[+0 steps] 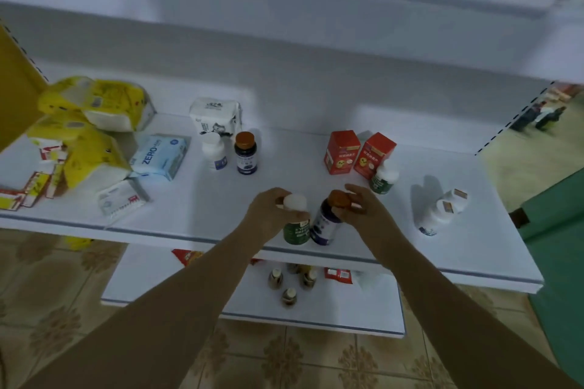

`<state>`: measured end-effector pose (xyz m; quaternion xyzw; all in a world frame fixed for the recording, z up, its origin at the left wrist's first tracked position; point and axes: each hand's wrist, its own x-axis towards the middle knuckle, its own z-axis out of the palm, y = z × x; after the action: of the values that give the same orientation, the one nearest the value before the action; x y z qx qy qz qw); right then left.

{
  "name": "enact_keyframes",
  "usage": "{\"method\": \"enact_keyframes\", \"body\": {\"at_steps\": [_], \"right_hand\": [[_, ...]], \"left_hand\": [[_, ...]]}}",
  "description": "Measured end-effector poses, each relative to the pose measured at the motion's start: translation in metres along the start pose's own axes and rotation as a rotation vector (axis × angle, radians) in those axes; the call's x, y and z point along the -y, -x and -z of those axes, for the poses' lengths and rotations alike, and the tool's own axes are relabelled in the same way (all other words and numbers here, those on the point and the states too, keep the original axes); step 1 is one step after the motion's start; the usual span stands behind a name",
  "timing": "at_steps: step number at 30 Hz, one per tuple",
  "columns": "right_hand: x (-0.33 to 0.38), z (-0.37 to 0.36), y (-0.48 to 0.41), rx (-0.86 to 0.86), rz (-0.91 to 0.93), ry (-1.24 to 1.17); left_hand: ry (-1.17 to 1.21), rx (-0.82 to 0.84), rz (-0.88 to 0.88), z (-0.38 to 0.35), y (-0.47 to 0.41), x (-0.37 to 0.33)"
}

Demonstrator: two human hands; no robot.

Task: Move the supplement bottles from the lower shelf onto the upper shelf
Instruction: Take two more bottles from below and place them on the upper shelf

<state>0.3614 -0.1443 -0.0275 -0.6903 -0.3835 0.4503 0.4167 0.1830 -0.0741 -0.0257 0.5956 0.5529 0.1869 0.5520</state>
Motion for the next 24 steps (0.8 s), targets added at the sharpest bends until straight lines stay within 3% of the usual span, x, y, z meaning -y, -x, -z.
{"method": "enact_keyframes", "body": {"at_steps": [10,17,24], "right_hand": [[0.090,-0.031,0.131,0.048,0.082,-0.433],[0.189,-0.063,0.241,0.087,0.193,-0.670],[0.267,-0.059,0.316,0.072,0.294,-0.696]], "left_hand": [[0.494,0.222,-0.098,0.068,0.135,-0.036],[0.600,0.367,-0.296,0.122,0.241,-0.103],[0.605,0.457,-0.457,0.156,0.319,-0.164]]}}
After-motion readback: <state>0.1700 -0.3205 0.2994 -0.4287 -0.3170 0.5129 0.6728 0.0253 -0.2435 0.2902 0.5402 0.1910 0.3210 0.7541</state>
